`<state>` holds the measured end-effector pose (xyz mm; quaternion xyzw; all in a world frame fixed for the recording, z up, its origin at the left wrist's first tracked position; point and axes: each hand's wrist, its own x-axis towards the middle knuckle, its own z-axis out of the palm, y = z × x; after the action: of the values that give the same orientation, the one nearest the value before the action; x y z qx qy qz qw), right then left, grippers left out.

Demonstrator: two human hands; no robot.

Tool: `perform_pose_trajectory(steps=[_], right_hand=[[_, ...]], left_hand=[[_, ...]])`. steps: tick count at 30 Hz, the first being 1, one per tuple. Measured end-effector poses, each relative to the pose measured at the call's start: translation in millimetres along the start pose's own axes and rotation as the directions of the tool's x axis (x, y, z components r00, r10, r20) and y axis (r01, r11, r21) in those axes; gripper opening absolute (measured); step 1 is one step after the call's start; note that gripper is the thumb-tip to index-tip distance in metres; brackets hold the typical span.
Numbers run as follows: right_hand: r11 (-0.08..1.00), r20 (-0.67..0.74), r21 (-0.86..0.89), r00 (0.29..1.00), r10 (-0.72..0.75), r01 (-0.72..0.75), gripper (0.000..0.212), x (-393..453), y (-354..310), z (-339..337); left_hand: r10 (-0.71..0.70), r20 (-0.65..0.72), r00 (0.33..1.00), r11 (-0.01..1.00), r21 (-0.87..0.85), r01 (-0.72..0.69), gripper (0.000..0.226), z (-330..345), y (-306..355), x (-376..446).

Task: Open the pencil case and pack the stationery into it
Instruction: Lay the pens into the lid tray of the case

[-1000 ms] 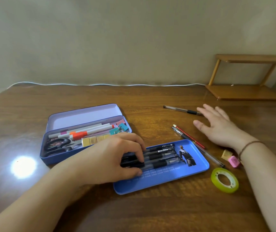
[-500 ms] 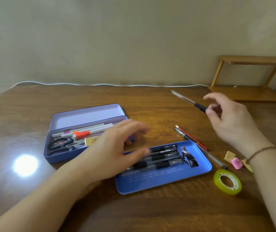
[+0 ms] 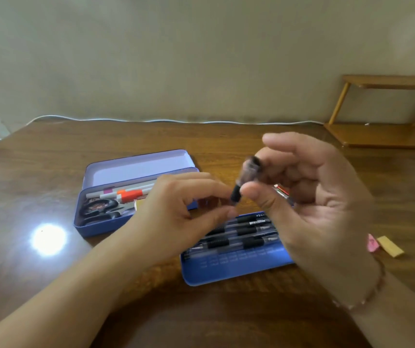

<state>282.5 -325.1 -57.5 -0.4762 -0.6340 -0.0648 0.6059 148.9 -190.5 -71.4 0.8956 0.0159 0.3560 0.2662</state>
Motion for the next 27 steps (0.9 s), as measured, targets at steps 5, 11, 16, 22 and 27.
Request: perform_pose_trajectory(steps=[5, 11, 16, 22, 27], right_hand=[[0.970, 0.189, -0.243, 0.980, 0.055, -0.007, 0.028, 3, 12, -1], [0.945, 0.236, -0.325, 0.971, 0.047, 0.033, 0.018, 4, 17, -9], [0.919, 0.392, -0.393, 0.900, 0.190, -0.023, 0.016, 9, 16, -29], [0.801, 0.624, -0.599, 0.614, 0.484, -0.023, 0.011, 9, 20, -53], [0.762, 0.651, -0.647, 0.531, 0.542, 0.015, 0.014, 7, 15, -41]], left_hand=[[-0.164, -0.156, 0.974, 0.942, -0.318, 0.108, 0.023, 2, 0, -1], [-0.273, -0.172, 0.947, 0.787, -0.605, 0.117, 0.021, 5, 3, 0], [-0.294, 0.009, 0.956, 0.840, -0.475, 0.262, 0.025, -4, -4, 1], [-0.161, 0.171, 0.972, 0.974, 0.185, 0.129, 0.018, -17, -28, -3], [-0.178, 0.283, 0.942, 0.967, 0.228, 0.114, 0.011, -18, -29, -4]])
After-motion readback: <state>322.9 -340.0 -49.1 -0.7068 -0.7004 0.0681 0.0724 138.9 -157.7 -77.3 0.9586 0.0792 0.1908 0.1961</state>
